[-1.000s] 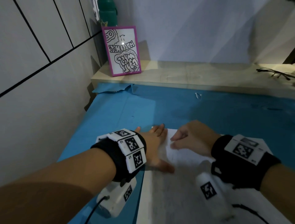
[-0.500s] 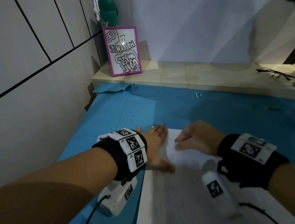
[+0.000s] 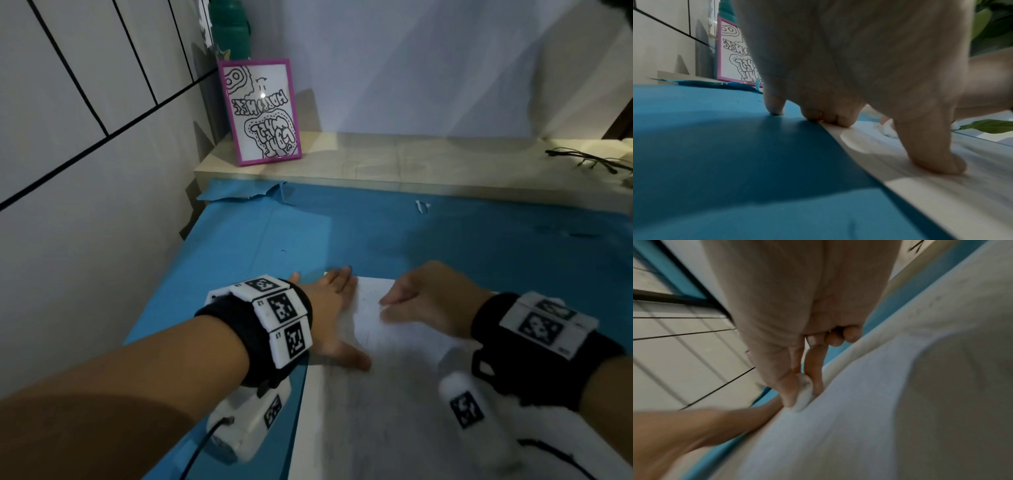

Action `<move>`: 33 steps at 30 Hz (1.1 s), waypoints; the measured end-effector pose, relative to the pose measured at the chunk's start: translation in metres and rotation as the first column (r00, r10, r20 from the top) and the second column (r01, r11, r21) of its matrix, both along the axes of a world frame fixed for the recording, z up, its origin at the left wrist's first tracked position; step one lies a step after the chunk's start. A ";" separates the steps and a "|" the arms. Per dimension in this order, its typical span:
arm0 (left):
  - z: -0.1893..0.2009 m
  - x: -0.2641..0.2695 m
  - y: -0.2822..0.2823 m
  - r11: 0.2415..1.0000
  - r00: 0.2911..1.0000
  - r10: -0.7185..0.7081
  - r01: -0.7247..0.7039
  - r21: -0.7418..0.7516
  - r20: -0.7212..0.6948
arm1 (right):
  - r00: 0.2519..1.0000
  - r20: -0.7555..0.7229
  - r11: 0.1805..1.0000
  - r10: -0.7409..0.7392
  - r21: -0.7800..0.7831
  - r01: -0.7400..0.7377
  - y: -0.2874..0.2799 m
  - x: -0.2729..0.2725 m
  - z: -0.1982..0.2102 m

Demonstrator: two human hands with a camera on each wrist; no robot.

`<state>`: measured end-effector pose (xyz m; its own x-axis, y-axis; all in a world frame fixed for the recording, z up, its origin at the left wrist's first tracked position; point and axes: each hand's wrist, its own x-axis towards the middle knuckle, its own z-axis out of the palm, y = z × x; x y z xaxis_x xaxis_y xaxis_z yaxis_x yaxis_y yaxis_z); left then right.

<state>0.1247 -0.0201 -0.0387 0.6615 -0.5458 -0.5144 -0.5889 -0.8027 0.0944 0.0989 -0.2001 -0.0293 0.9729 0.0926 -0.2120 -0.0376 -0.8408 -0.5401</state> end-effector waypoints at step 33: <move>0.001 -0.001 -0.001 1.000 1.000 0.012 -0.012 -0.002 -0.009 | 0.989 0.052 0.990 -0.136 -0.029 0.138 -0.010 0.020 0.002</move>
